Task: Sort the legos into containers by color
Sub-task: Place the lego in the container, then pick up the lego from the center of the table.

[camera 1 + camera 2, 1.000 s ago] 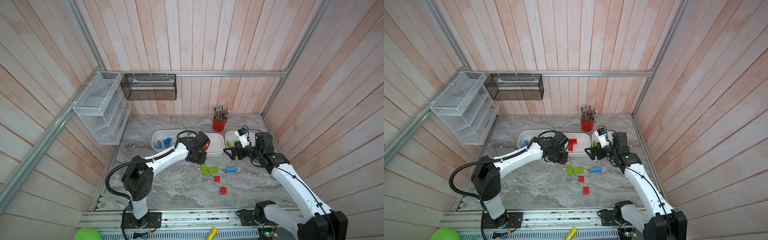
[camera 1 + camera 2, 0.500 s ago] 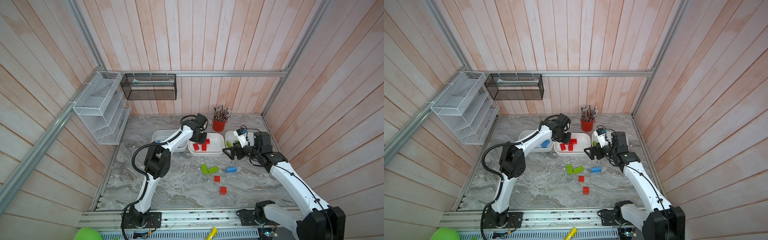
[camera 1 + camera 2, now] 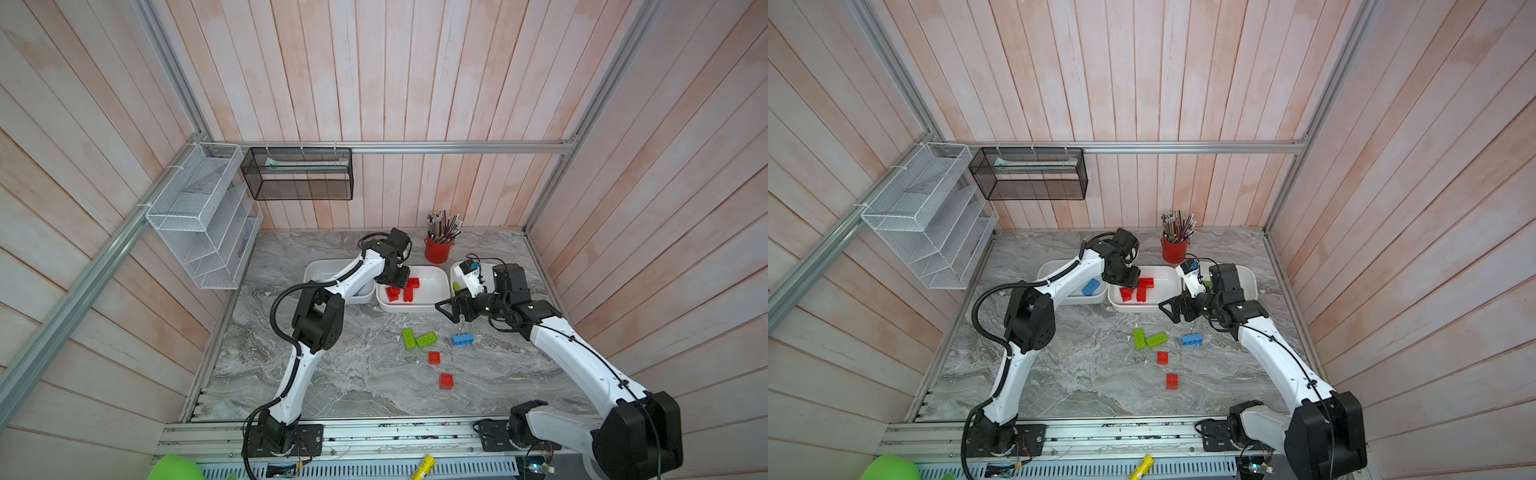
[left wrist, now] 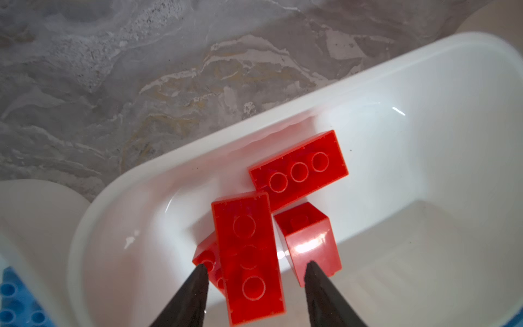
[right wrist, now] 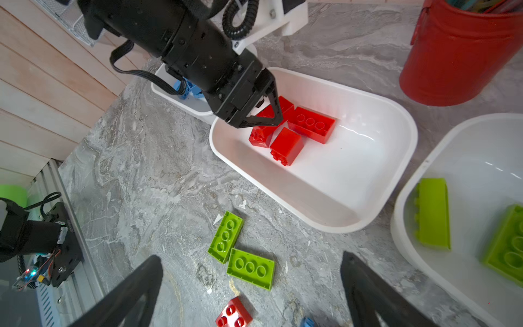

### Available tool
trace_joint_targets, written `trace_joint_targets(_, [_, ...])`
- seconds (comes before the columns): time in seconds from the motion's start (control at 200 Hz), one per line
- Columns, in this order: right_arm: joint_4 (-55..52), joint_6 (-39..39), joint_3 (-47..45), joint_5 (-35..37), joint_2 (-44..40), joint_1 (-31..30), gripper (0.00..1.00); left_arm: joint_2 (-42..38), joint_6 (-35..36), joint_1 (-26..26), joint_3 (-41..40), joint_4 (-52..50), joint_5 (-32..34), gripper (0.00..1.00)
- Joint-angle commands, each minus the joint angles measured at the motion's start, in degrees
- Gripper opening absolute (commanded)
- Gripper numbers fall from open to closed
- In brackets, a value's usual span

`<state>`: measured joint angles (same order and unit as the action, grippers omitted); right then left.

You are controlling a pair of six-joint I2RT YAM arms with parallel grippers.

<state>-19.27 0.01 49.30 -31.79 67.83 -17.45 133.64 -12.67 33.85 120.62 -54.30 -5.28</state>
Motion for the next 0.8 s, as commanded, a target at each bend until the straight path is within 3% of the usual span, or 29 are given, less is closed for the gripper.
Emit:
trace_joint_targets(0.0, [1.3, 1.5, -0.1, -0.3, 0.7, -1.9, 0.97, -5.0, 0.3, -0.4, -2.3, 0.7, -0.6, 0.61])
trace_joint_targets(0.29, [4.0, 9.1, -0.4, 7.8, 5.8, -11.9, 0.95, -28.4, -0.1, -2.8, -23.2, 6.1, -2.6, 0.77])
trace_joint_targets(0.48, [2.9, 16.0, 1.4, 16.3, 12.6, -17.9, 0.89, -42.5, -1.0, -7.1, -39.1, 10.9, -9.9, 0.84])
trace_joint_targets(0.795, [-4.3, 24.8, 8.4, 32.4, 24.4, -28.3, 0.86, -52.1, -2.3, -11.8, -52.0, 13.3, -14.2, 0.87])
